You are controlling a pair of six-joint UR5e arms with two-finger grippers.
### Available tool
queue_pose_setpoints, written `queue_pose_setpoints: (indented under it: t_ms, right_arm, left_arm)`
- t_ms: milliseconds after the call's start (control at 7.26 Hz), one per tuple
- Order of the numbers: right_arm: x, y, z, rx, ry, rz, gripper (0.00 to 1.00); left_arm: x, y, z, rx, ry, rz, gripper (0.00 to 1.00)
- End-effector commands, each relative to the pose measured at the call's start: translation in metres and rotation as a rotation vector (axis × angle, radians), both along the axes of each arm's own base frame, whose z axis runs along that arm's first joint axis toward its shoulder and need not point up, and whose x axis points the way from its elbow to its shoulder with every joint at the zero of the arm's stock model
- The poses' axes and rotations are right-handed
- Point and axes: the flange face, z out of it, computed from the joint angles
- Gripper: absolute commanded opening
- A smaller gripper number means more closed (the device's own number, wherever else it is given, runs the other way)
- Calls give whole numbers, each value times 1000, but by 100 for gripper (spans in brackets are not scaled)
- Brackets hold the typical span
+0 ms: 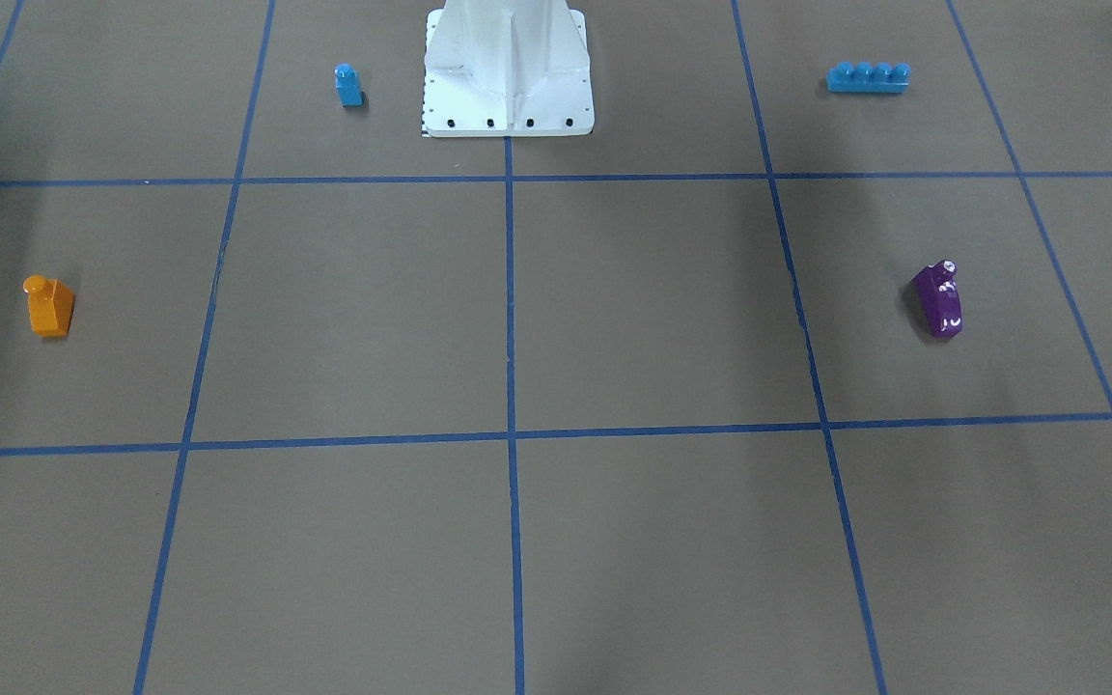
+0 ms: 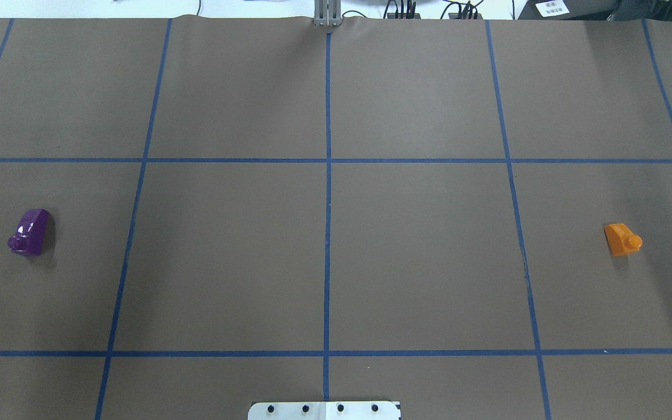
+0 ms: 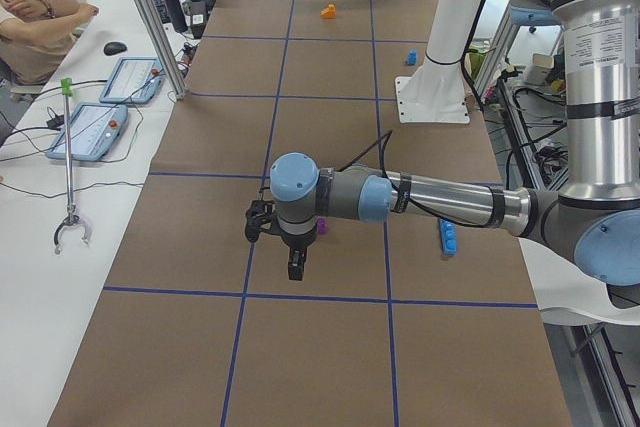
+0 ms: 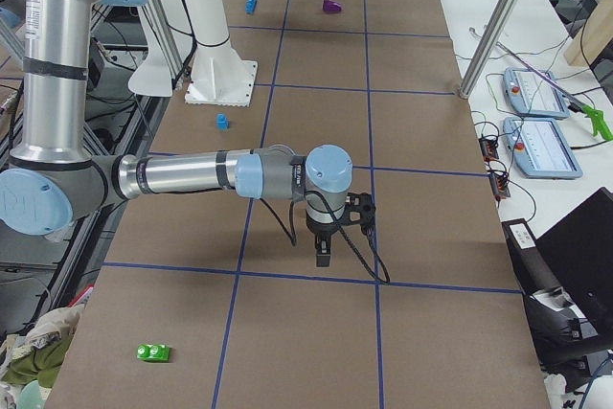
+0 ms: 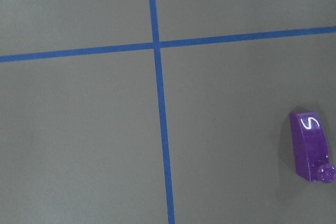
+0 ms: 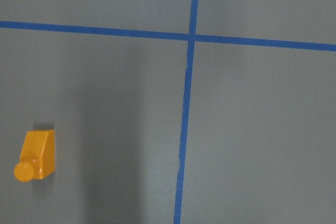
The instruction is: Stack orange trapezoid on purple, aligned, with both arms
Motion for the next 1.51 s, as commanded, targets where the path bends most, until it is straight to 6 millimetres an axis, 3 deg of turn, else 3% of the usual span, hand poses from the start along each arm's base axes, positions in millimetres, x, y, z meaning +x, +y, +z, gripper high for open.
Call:
queue_pose_setpoints:
  t_ms: [0, 138, 275, 413, 551, 688, 826, 964, 1101, 1239, 1377]
  right_arm:
    - [0, -3, 5, -5, 2, 2, 100]
    - [0, -4, 5, -5, 2, 0, 100]
    - [-1, -4, 5, -7, 1, -1, 100]
    - [-2, -4, 5, -4, 8, -4, 100]
    - [-2, -4, 5, -11, 7, 3, 100]
    - [-3, -2, 9, -24, 4, 4, 100]
    - [-4, -4, 24, -51, -11, 1, 100]
    - [-7, -5, 25, -58, -32, -1, 100]
    - [-8, -6, 20, -47, -39, -2, 100]
    - [-26, -11, 19, -31, -38, -48, 100]
    - [-32, -15, 24, -12, -37, -54, 100]
  left_arm:
    - [0, -6, -16, 21, 5, -9, 100]
    - [1, -7, 1, -3, 5, -8, 100]
    - [1, -7, -4, 6, 4, -8, 100]
    - [2, -8, 5, -5, 4, 0, 100]
    - [6, -9, -4, 49, 15, 5, 100]
    - [32, -11, -1, 78, 22, 57, 100]
    - [74, -14, -7, 13, 28, 62, 100]
    - [128, -12, -13, -14, 45, 65, 100]
    - [161, -9, -21, -72, 73, 9, 100]
    - [188, -5, -20, -113, 48, -8, 100]
    - [219, -2, -10, -130, 1, 10, 100]
